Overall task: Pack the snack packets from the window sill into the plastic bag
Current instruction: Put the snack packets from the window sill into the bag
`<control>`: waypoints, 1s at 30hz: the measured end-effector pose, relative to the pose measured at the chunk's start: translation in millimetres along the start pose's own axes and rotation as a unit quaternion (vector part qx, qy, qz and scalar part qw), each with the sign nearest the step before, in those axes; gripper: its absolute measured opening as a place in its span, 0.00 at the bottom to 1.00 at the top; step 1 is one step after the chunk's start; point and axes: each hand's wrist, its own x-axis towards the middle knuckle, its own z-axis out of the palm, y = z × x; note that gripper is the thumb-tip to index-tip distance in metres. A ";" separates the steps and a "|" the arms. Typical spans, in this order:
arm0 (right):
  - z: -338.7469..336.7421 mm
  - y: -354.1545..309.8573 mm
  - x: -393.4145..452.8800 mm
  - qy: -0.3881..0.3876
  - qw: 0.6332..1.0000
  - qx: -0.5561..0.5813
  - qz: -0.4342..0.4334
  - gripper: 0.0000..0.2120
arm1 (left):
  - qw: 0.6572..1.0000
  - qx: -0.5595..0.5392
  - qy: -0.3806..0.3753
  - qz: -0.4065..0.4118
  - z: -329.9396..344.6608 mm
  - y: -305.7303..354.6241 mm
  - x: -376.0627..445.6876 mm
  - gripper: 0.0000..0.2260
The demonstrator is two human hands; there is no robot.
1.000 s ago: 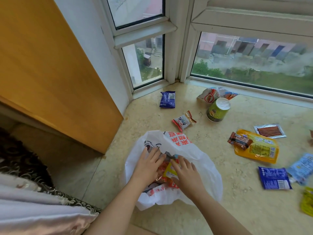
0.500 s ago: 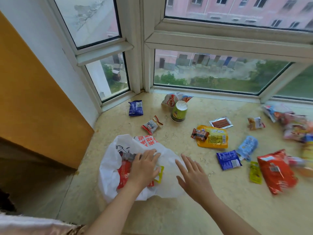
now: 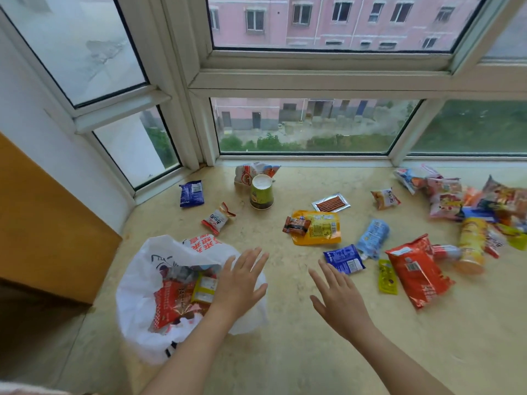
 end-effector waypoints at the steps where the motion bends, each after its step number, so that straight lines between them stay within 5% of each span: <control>1: -1.3 13.7 -2.1 -0.006 1.000 -0.002 0.000 0.27 | 1.000 -0.001 -0.007 -0.003 2.0 9.4 4.7 0.29; 14: -7.3 178.3 6.2 -0.090 0.996 -0.001 -0.028 0.27 | 0.995 -0.013 -0.036 -0.094 39.0 125.3 94.5 0.35; 30: 89.3 200.9 168.3 -0.097 0.989 -0.054 -0.101 0.42 | 0.975 -0.037 -0.040 -0.216 134.0 80.2 229.2 0.31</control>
